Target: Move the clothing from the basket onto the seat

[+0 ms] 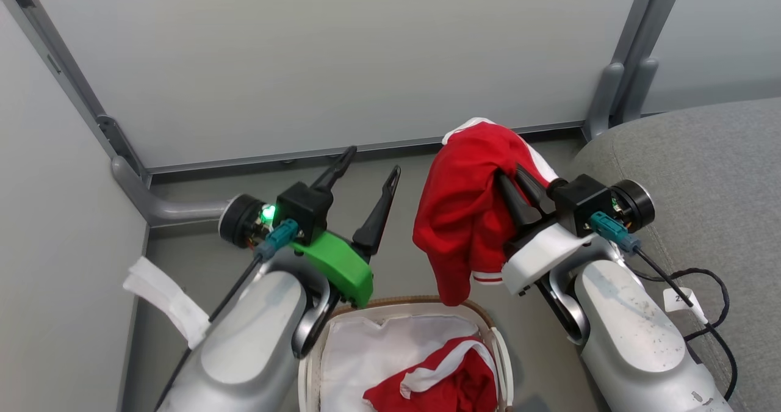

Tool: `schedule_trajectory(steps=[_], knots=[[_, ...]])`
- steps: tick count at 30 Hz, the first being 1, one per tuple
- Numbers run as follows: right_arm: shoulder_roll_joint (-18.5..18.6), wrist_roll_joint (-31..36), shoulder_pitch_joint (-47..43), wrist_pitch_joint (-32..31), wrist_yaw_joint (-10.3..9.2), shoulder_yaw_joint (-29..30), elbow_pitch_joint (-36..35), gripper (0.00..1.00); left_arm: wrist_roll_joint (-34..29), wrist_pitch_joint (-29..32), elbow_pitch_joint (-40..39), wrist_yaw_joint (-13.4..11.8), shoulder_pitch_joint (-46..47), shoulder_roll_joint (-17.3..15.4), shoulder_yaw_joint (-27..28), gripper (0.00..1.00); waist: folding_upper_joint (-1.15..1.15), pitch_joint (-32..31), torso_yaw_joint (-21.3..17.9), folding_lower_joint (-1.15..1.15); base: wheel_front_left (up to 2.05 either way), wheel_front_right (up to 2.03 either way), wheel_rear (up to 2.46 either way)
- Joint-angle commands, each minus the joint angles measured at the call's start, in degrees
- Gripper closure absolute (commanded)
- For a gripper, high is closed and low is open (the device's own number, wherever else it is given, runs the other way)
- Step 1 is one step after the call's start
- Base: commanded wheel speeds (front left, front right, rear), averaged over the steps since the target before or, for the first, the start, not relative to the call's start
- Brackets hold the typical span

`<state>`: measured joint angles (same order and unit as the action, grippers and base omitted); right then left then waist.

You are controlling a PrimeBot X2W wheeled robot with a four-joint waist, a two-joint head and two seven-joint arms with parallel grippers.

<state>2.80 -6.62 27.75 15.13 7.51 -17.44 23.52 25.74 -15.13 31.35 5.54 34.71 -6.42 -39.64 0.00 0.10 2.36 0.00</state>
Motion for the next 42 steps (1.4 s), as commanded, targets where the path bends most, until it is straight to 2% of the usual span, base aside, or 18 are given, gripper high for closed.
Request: schedule_trajectory(steps=[1,11,22,27,42], knots=[[0.17,0.46,-0.7,0.04,-0.04,0.4,-0.29,1.0,-0.48,-0.02,-0.67,0.15,-2.4,0.22,0.68,0.0,0.0,0.07,-0.13,0.0,0.0,0.0,0.0],[0.17,1.34,-2.18,0.04,-0.04,2.35,-0.73,1.0,-4.66,-0.02,-4.06,0.71,-13.6,2.15,5.38,0.0,0.0,0.3,-1.66,0.0,0.0,0.0,0.0],[0.19,2.55,-3.66,0.04,-0.04,5.3,-1.05,1.0,-7.21,-0.03,-6.61,1.47,-18.98,3.41,8.59,0.0,0.0,0.64,-3.95,0.0,0.0,0.0,0.0],[0.21,3.27,-3.79,0.04,-0.04,6.47,-1.38,1.0,-7.64,-0.03,-7.97,1.62,-20.2,3.52,9.25,0.0,0.0,0.96,-7.2,0.0,0.0,0.0,0.0],[0.18,5.19,-4.19,0.04,-0.05,9.36,-2.55,1.0,-8.07,-0.03,-10.46,1.15,-20.61,3.47,8.15,0.0,0.0,4.74,-21.56,0.0,0.0,0.0,0.0]])
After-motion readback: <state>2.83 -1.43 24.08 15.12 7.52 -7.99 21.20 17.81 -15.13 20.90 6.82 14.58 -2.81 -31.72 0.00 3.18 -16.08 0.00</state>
